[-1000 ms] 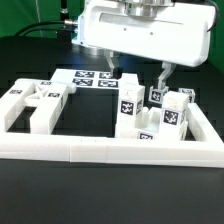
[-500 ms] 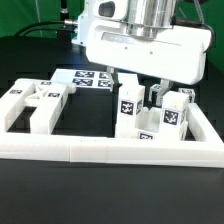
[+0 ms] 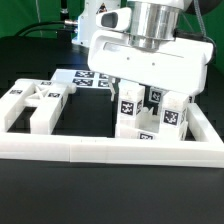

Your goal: Assemble chair

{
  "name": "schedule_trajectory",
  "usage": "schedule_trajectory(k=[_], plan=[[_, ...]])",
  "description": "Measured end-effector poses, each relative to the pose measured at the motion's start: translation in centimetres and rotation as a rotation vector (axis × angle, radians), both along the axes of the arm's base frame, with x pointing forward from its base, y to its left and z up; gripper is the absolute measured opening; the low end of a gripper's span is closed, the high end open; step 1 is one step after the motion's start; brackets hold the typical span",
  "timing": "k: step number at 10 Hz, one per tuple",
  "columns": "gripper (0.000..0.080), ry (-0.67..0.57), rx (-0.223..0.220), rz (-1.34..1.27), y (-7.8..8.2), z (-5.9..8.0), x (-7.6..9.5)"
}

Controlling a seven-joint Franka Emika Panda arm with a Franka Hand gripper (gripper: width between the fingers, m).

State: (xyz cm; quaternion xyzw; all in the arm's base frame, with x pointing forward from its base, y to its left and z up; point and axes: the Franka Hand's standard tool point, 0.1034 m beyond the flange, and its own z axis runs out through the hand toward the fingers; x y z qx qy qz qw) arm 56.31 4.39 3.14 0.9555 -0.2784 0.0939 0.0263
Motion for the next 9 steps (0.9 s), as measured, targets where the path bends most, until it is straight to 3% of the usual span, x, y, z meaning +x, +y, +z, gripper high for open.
schedule_trajectory(k=[3,9], plan=[[0.0649,-0.014,-0.006,0.005,-0.2,-0.3,0.4],[0.0649,-0.019,-0.011,0.013,-0.2,-1.4,-1.0]])
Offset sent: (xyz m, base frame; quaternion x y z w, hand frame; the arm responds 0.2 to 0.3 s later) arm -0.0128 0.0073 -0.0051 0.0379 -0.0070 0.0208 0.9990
